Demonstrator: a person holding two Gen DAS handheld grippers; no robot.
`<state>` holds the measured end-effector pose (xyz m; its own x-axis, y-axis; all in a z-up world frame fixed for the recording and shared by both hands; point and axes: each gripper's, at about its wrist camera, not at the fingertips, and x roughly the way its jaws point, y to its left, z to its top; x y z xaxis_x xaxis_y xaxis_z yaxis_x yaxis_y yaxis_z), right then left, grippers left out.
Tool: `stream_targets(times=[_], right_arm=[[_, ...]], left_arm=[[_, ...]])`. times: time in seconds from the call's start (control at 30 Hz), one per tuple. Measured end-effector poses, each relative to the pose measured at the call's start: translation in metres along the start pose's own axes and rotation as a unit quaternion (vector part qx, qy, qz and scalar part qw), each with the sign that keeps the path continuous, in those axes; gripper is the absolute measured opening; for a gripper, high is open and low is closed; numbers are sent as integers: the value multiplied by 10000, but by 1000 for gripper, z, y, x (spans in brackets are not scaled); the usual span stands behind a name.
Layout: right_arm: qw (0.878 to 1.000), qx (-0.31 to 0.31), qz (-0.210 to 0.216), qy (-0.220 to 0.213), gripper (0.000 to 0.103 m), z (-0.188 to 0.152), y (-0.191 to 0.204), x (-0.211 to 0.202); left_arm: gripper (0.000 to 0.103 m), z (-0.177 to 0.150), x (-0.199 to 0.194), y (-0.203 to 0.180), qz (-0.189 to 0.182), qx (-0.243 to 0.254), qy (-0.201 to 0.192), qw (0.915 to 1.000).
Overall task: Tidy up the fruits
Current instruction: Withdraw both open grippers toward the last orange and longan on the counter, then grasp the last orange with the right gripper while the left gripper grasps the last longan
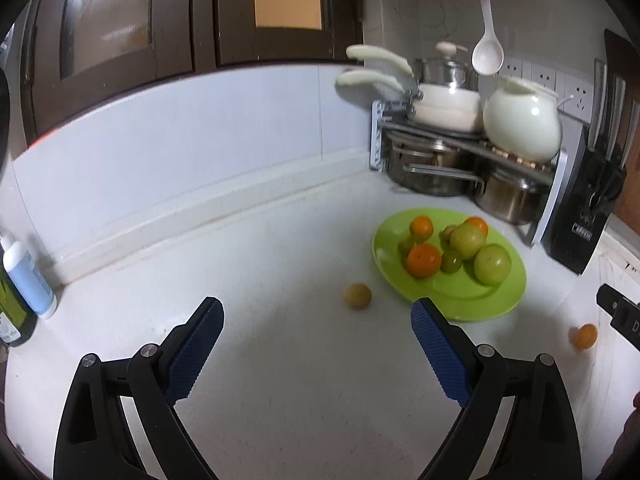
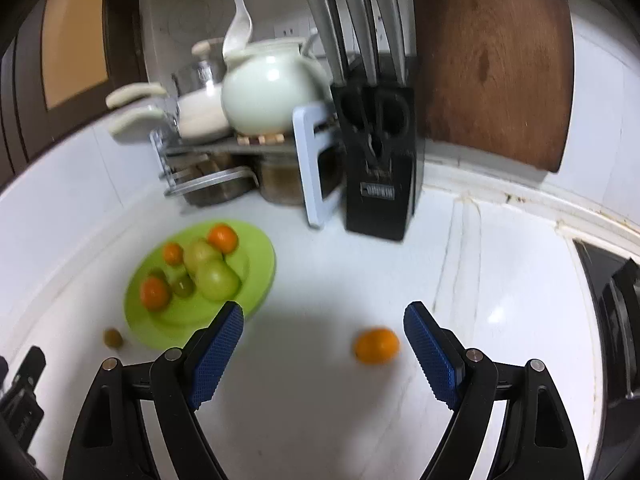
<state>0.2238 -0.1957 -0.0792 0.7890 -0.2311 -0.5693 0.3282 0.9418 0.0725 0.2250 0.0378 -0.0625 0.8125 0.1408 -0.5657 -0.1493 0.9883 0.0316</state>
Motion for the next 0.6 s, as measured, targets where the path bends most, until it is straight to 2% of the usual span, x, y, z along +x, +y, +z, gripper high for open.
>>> stream_targets(times=[0.13,0.33,0.6], right_arm=[[9996,151,-131,185,83,-14,-5,8],[9984,328,-414,203,83,-21,-16,21],[9960,579,-480,486,81,-22,-35,47]], left_arm=[[96,-7,12,-2,-82,38,215,9997],[96,-14,31,-16,-254,189,480,9983],[96,-18,49,-40,-435,338,697,9960]])
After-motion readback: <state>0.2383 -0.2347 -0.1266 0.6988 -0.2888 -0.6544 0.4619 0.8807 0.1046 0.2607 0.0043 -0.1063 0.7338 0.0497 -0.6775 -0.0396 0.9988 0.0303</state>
